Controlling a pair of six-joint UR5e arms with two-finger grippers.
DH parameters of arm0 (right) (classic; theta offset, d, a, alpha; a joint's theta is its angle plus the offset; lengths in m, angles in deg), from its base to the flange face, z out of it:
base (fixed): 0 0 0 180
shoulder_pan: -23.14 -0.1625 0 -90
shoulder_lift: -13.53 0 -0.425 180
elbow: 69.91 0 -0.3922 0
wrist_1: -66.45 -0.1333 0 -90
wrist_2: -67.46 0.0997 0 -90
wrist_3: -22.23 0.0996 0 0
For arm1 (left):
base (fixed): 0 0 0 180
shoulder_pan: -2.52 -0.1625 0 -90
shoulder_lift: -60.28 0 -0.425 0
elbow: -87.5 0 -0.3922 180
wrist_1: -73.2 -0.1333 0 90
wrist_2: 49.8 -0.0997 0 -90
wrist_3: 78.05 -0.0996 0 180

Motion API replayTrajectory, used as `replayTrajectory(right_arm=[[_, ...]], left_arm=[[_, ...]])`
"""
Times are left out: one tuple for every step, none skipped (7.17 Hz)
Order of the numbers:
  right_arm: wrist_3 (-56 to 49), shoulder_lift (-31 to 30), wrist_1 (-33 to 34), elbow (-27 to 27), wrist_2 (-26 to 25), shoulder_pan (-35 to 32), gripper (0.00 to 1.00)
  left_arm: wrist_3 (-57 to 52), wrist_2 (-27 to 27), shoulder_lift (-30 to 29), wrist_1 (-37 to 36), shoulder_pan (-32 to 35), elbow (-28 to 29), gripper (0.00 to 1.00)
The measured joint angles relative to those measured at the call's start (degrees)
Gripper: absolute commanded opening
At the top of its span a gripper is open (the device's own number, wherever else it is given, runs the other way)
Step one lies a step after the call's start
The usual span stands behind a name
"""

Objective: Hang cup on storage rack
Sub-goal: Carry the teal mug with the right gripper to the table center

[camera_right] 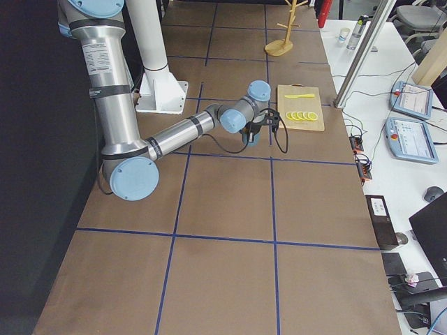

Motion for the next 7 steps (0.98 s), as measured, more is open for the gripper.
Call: replayTrajectory(right_arm=[[6.2, 5.2, 4.3, -0.5, -3.8, 4.2, 0.00], [12.2, 10.5, 8.5, -0.7, -7.9, 8.5, 0.00], [18.0, 14.1, 10.6, -0.5, -10.8, 12.2, 0.00], [24.1, 16.9, 11.5, 0.1, -13.5, 15.5, 0.00], [30.8, 19.7, 12.1, 1.5, -16.3, 18.6, 0.00], [36.8, 23.3, 12.8, 4.5, -19.2, 21.2, 0.00], [39.5, 26.6, 13.4, 8.0, -21.0, 22.6, 0.00]], left_arm=[[0.0, 0.0, 0.0, 0.0, -0.1, 0.0, 1.00], [0.0, 0.0, 0.0, 0.0, -0.4, 0.0, 1.00], [0.0, 0.0, 0.0, 0.0, -0.8, 0.0, 1.00], [0.0, 0.2, 0.0, 0.0, -1.0, 0.0, 1.00], [0.0, 1.0, 0.0, 0.0, -1.2, 0.0, 1.00], [0.0, 2.1, 0.0, -0.1, -1.3, 0.2, 1.00], [0.0, 2.7, 0.0, -0.1, -1.3, 0.3, 1.00]])
